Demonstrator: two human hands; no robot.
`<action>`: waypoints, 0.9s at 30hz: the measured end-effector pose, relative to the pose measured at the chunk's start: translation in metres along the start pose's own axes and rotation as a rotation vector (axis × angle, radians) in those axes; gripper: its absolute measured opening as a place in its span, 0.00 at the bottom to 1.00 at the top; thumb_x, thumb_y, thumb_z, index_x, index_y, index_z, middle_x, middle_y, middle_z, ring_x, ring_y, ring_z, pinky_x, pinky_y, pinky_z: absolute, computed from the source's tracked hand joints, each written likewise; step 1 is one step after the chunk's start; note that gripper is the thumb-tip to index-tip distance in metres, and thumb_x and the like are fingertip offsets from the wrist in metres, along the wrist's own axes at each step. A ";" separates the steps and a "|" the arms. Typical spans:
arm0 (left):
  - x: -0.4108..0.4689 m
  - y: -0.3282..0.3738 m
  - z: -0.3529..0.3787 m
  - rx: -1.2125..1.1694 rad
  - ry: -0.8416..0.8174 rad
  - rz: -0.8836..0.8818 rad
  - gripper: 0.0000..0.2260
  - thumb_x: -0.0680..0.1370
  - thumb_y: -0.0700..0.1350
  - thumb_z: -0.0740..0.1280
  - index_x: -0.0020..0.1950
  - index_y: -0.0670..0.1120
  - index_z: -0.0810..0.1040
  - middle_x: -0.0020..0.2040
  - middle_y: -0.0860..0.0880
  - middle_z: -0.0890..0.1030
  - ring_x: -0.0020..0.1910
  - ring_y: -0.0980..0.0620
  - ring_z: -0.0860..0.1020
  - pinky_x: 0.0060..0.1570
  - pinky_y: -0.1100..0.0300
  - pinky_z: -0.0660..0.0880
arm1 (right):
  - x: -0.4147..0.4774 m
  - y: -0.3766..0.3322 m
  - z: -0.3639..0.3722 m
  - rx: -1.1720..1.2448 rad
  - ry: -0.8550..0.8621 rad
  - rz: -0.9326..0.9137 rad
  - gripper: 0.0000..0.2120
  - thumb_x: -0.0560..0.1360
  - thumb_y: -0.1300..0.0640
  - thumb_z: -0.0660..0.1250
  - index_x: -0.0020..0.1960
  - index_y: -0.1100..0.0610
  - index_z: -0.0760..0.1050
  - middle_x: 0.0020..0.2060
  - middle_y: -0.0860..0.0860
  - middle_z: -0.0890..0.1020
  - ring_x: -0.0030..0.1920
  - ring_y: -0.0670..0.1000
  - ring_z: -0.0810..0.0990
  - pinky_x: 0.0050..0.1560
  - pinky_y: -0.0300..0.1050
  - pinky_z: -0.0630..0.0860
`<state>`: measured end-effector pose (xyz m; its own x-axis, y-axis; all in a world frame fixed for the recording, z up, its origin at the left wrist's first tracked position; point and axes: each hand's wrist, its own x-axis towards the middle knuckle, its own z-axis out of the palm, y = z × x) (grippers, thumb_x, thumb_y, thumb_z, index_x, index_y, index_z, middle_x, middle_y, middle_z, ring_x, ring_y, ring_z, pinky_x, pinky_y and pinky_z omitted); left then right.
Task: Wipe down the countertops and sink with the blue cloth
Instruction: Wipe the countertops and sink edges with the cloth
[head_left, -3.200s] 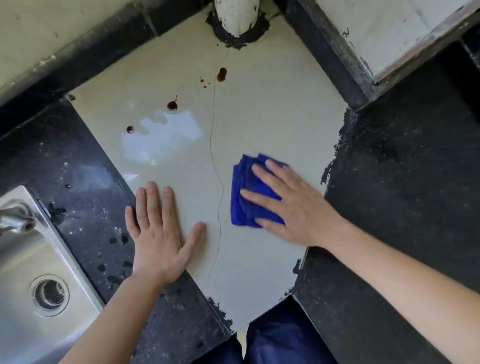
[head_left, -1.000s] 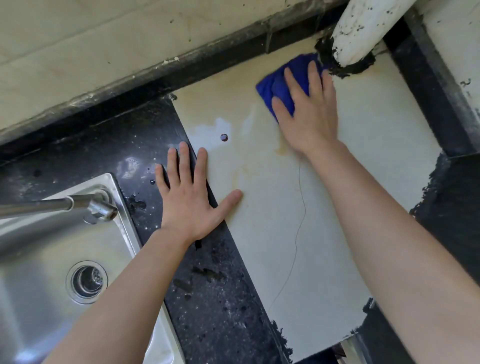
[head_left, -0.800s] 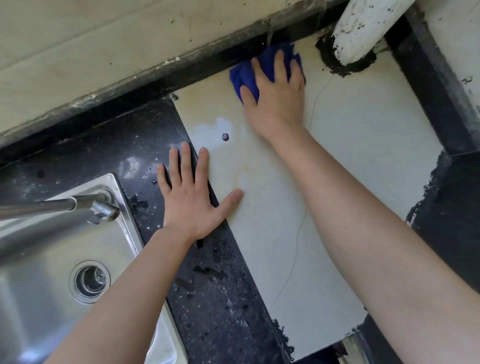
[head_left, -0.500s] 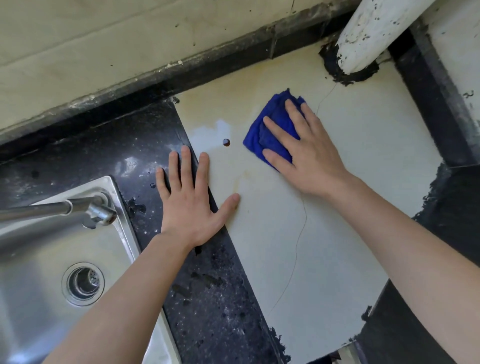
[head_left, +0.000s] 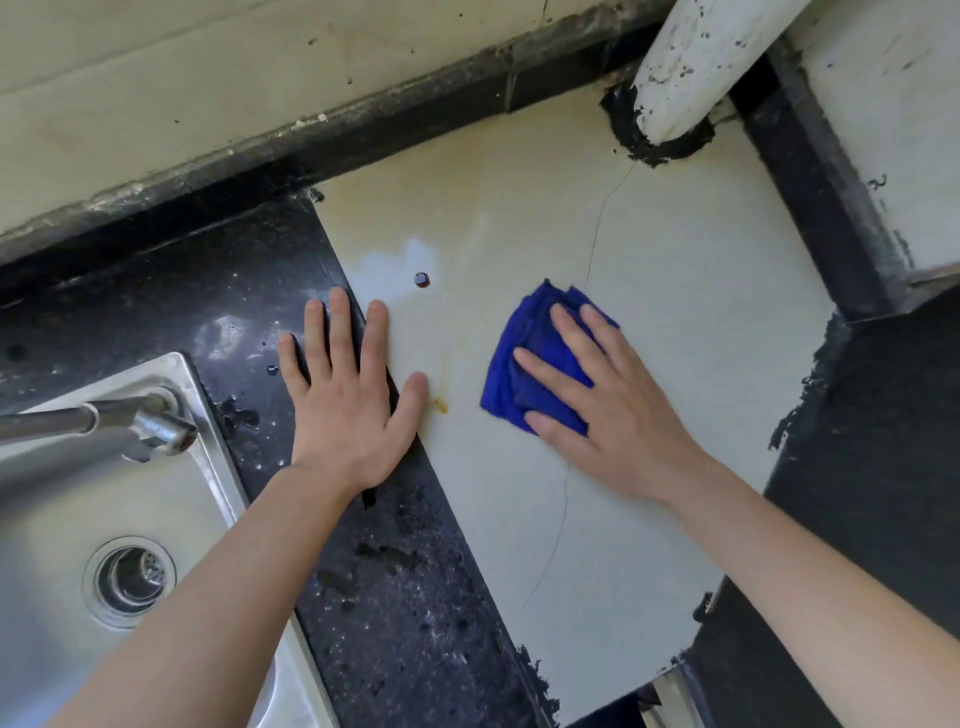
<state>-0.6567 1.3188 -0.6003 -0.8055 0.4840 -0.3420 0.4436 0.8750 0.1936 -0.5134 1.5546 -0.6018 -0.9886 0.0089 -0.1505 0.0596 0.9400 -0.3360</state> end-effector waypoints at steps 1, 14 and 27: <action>0.000 0.000 0.000 0.004 0.001 -0.003 0.35 0.78 0.65 0.43 0.81 0.49 0.43 0.81 0.44 0.38 0.78 0.45 0.33 0.75 0.39 0.36 | 0.000 0.010 -0.003 -0.004 -0.007 0.001 0.28 0.81 0.38 0.57 0.79 0.43 0.60 0.81 0.53 0.52 0.81 0.58 0.47 0.78 0.59 0.53; 0.001 0.000 0.003 0.013 0.034 -0.002 0.36 0.78 0.67 0.46 0.81 0.49 0.44 0.81 0.44 0.40 0.79 0.43 0.36 0.75 0.39 0.37 | 0.177 -0.030 -0.016 -0.054 0.139 0.380 0.30 0.82 0.39 0.50 0.81 0.46 0.54 0.81 0.58 0.51 0.79 0.65 0.48 0.78 0.60 0.48; -0.037 -0.039 -0.005 -0.137 0.199 -0.059 0.29 0.82 0.59 0.49 0.80 0.45 0.57 0.81 0.43 0.46 0.80 0.45 0.41 0.77 0.45 0.39 | 0.119 -0.049 -0.001 -0.019 0.081 0.321 0.29 0.82 0.38 0.50 0.81 0.44 0.54 0.81 0.55 0.48 0.80 0.62 0.45 0.79 0.58 0.45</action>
<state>-0.6460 1.2668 -0.5905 -0.8959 0.4098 -0.1713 0.3470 0.8865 0.3060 -0.6339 1.5100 -0.6020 -0.9274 0.3324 -0.1717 0.3685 0.8908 -0.2659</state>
